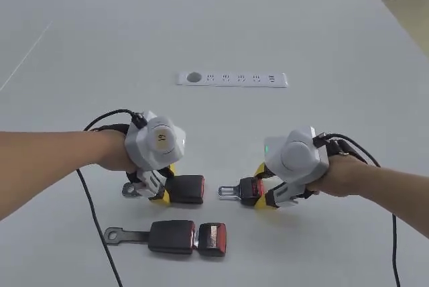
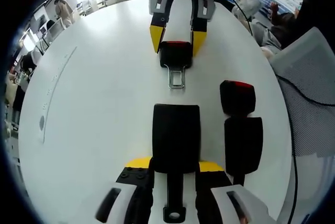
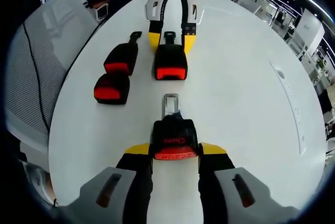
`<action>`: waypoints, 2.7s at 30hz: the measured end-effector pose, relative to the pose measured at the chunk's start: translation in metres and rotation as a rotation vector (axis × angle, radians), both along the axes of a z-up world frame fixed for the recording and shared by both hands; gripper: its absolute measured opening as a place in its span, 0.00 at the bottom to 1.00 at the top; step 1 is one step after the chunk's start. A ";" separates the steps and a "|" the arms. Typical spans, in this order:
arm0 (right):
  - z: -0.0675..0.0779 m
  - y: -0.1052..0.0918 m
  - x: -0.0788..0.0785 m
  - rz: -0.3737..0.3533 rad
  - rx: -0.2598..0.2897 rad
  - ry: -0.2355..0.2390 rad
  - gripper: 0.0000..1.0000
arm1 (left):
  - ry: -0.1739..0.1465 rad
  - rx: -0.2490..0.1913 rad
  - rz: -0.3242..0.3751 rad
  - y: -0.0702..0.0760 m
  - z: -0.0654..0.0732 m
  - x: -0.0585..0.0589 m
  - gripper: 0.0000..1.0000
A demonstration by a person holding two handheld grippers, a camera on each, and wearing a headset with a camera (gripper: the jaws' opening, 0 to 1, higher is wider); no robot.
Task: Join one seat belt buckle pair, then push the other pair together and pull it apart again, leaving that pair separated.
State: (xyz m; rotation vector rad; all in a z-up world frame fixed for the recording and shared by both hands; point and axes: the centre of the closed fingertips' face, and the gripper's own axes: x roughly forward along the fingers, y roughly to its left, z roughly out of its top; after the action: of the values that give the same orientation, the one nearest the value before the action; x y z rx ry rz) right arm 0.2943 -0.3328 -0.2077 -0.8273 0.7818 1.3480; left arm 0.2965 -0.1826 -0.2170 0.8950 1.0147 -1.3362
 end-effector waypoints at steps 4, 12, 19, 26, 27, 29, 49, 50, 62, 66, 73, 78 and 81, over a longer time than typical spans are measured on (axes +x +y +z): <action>0.000 0.005 0.000 0.001 0.005 0.000 0.31 | 0.001 -0.001 0.005 -0.002 0.002 -0.002 0.31; -0.001 0.014 0.002 0.001 0.012 0.002 0.31 | 0.002 0.012 -0.002 -0.003 0.005 -0.004 0.31; -0.001 0.023 -0.001 0.001 0.019 0.004 0.31 | 0.000 0.011 0.000 -0.002 0.004 -0.003 0.31; 0.000 0.028 0.000 0.004 0.020 0.003 0.31 | -0.001 0.009 0.003 -0.004 0.005 -0.005 0.31; 0.000 0.029 -0.001 0.004 0.021 0.003 0.31 | -0.001 0.009 0.003 -0.004 0.004 -0.004 0.31; -0.001 0.030 -0.001 0.005 0.021 0.002 0.31 | 0.000 0.007 0.005 -0.002 0.002 -0.003 0.31; -0.002 0.044 0.000 -0.007 0.041 0.005 0.31 | 0.000 -0.004 0.020 -0.004 0.004 -0.004 0.31; -0.003 0.044 0.001 -0.008 0.030 0.003 0.31 | -0.002 -0.003 0.019 -0.003 0.004 -0.004 0.31; -0.003 0.045 0.002 -0.023 0.040 0.002 0.31 | -0.008 0.001 0.002 -0.003 0.003 -0.003 0.30; -0.003 0.045 0.002 -0.033 0.044 0.000 0.31 | -0.010 -0.007 0.005 -0.003 0.004 -0.004 0.30; -0.002 0.048 -0.001 -0.058 0.068 -0.005 0.31 | -0.018 -0.015 -0.008 -0.002 0.003 -0.004 0.30; -0.002 0.050 -0.001 -0.061 0.078 -0.004 0.30 | -0.025 -0.016 -0.018 -0.001 0.002 -0.003 0.30; -0.002 0.050 -0.001 -0.062 0.083 -0.002 0.30 | -0.026 -0.020 -0.022 -0.003 0.004 -0.004 0.30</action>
State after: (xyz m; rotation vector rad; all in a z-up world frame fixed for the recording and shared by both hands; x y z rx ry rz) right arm 0.2934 -0.2823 -0.2100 -0.7331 0.7392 1.3162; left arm 0.2921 -0.1856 -0.2131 0.9093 0.9725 -1.3477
